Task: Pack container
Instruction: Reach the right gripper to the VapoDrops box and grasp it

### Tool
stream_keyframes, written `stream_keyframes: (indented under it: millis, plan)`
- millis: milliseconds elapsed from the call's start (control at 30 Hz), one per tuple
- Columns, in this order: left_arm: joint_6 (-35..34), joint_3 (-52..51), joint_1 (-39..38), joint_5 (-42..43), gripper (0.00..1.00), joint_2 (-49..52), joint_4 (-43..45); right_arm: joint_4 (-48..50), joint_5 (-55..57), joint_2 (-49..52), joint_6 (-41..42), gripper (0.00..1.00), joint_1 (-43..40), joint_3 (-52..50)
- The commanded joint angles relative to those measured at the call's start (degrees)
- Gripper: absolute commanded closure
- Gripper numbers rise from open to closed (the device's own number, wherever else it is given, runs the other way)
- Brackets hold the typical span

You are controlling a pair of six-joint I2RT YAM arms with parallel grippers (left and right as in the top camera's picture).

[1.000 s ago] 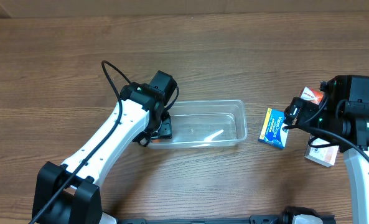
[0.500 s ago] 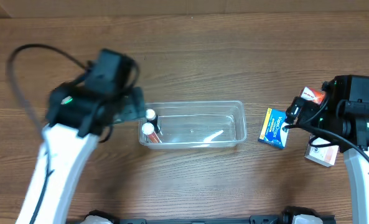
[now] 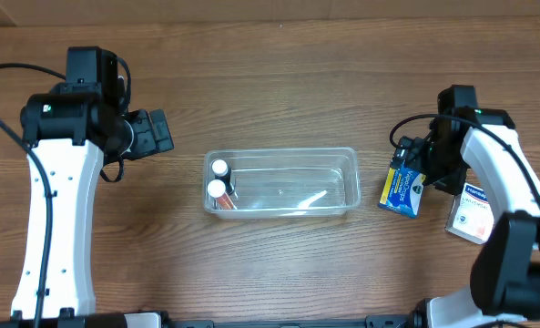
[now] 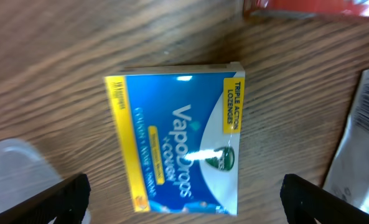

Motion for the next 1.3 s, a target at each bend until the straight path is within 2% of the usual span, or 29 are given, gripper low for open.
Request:
stream_keyframes:
  millis: [0, 300, 400, 500, 933, 1267]
  plan:
    - [1.05, -0.33, 0.31, 0.85, 0.00, 0.72, 0.48, 0.48, -0.11, 3.63, 0.04, 0.01, 0.11, 0.85]
    - [1.03, -0.33, 0.31, 0.85, 0.00, 0.72, 1.14, 2.58, -0.15, 5.05, -0.20, 0.00, 0.44, -0.90]
    - [1.03, -0.33, 0.31, 0.85, 0.00, 0.72, 1.14, 3.02, 0.15, 5.07, -1.46, 0.00, 3.30, -1.09]
    - [1.05, -0.33, 0.28, 0.85, 0.00, 0.72, 1.09, 3.58, 3.78, 5.07, -0.96, 0.00, 5.84, -1.09]
    - [1.03, -0.33, 0.28, 0.87, 0.00, 0.72, 1.11, 3.10, 8.94, 5.07, 1.97, 0.00, 5.99, -1.18]
    - [1.03, -0.33, 0.20, 0.87, 0.00, 0.72, 1.09, 12.09, 6.32, 5.07, 1.97, 0.00, 5.99, -8.02]
